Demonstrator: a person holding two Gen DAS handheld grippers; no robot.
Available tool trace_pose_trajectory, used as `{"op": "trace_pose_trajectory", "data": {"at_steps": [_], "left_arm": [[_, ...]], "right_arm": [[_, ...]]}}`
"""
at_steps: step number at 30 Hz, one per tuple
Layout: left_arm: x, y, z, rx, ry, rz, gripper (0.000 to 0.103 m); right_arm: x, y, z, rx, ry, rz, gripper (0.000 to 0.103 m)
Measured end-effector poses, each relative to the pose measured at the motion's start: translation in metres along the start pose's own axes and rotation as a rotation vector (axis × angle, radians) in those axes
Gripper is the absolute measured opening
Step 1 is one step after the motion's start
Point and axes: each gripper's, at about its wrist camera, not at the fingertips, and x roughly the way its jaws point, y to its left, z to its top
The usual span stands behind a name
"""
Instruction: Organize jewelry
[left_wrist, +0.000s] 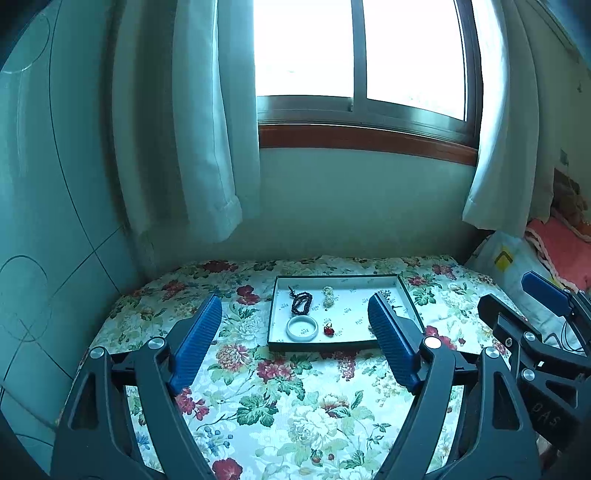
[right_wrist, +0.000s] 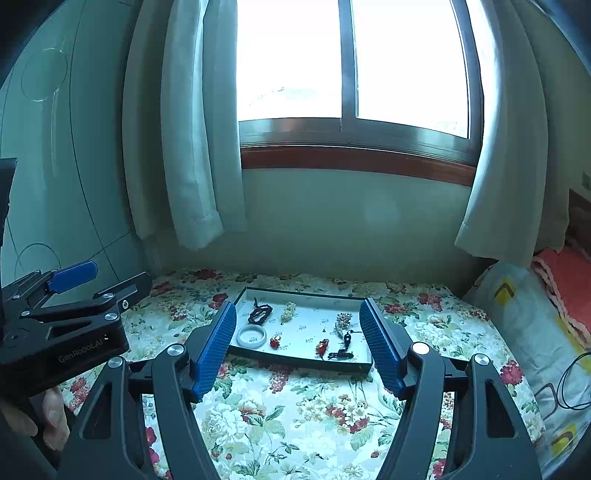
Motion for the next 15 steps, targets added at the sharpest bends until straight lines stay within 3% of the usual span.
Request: {"op": "trace_pose_trajectory", "data": {"at_steps": [15], "left_arm": [[-0.002,0.0006,0.002,-0.003,-0.005,0.002,0.086]], "right_arm": [[0.0005,0.0016,0.0016,-0.003,0.002,-0.002,0.068]]}}
